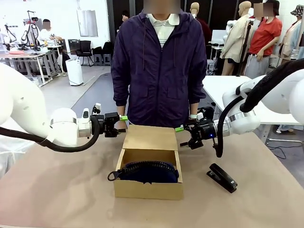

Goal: Pack the items into the box.
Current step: Close the Mailer Box.

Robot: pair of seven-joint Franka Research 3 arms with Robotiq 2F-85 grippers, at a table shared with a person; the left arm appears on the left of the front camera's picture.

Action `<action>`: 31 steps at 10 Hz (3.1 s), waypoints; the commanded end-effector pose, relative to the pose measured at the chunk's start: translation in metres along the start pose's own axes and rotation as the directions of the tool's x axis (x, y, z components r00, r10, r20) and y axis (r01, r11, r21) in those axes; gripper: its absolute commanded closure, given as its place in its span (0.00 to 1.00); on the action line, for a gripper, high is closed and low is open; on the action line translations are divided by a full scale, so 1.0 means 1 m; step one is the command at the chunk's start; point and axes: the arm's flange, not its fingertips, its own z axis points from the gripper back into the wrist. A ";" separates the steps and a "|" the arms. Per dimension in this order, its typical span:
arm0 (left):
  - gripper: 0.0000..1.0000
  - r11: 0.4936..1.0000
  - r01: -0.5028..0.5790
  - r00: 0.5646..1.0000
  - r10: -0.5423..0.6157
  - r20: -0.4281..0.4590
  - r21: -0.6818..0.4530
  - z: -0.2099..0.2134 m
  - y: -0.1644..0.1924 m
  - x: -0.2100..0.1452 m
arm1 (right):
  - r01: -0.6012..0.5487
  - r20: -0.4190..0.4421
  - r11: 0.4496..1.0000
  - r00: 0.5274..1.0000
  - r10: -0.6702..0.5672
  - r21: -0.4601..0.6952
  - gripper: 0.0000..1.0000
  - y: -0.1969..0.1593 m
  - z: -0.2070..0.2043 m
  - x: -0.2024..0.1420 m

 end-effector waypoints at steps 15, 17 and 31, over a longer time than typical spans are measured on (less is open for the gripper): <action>0.35 0.993 -0.108 0.924 0.085 -0.373 -0.039 -0.042 0.004 -0.016 | -0.011 -0.006 1.000 1.000 0.011 0.007 0.32 0.015 -0.045 0.024; 0.35 0.998 -0.046 0.907 0.027 -0.420 -0.033 -0.035 -0.007 -0.023 | -0.029 0.011 1.000 1.000 0.029 0.012 0.32 0.020 -0.037 0.016; 0.35 0.949 0.220 0.870 -0.297 -0.395 -0.227 -0.020 -0.077 -0.026 | -0.307 -0.008 0.951 0.952 0.307 -0.041 0.32 0.077 -0.017 -0.039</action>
